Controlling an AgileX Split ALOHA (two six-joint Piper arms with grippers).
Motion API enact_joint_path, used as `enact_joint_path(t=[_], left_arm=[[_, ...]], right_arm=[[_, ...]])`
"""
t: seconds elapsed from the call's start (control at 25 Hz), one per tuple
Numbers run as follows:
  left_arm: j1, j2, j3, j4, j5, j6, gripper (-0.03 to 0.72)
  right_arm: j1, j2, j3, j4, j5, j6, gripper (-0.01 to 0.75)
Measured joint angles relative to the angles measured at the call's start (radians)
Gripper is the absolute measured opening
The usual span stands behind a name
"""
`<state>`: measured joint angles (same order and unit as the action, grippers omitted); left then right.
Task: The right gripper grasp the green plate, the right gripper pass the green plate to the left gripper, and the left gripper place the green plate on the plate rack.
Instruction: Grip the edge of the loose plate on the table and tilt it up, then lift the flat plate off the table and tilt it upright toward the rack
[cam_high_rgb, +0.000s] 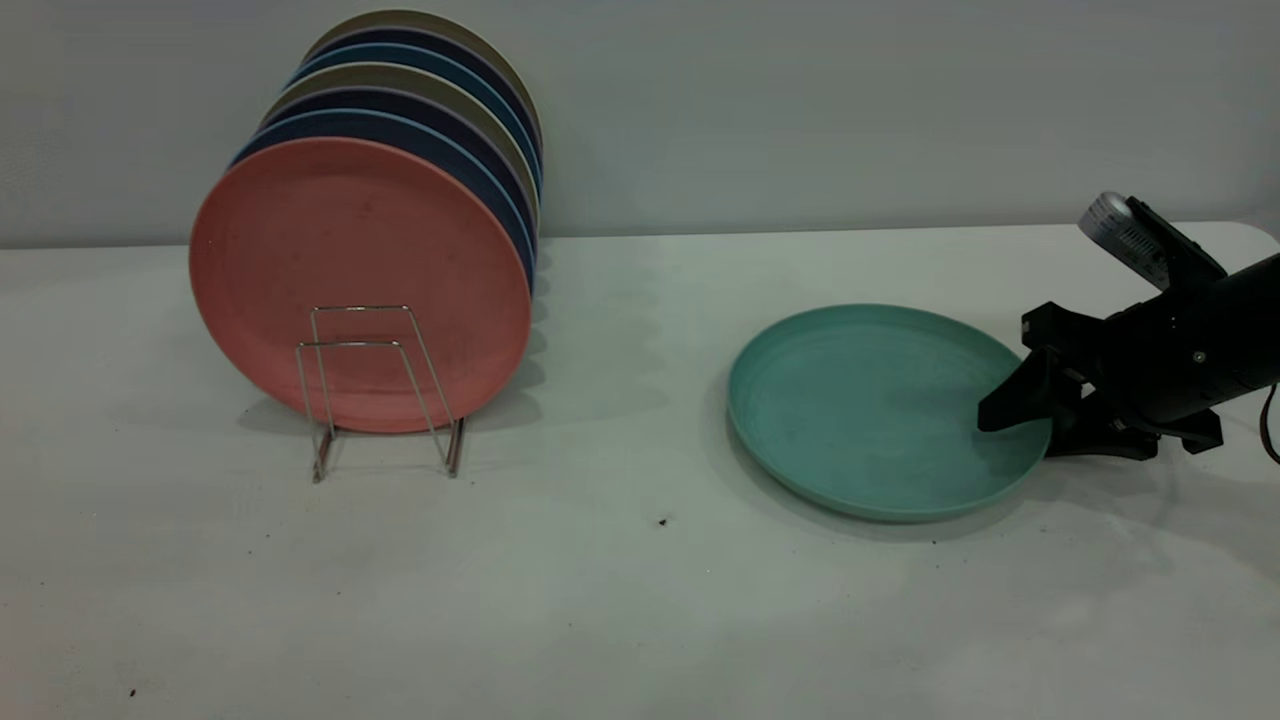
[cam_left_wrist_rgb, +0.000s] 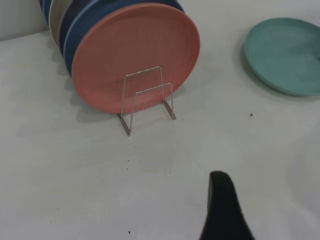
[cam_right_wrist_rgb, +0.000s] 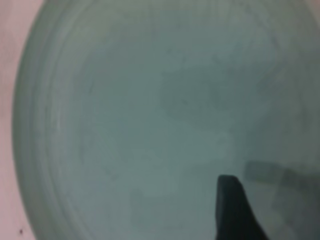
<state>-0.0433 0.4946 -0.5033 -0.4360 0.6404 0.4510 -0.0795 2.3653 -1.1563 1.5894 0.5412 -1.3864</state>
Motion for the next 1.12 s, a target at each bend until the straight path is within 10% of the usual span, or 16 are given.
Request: enact_joint_path(t=[0.32, 1.12], left_arm=[[0.0, 0.0, 0.0, -0.015, 0.0, 0.0, 0.501], [0.0, 0.528, 0.0, -0.576, 0.01, 0.268, 0.501]], right_arm=[[0.0, 0.007, -0.001, 0.006, -0.038, -0.003, 0.029], [-0.003, -0.182, 0.005, -0.294, 0.065, 0.142, 0.013]])
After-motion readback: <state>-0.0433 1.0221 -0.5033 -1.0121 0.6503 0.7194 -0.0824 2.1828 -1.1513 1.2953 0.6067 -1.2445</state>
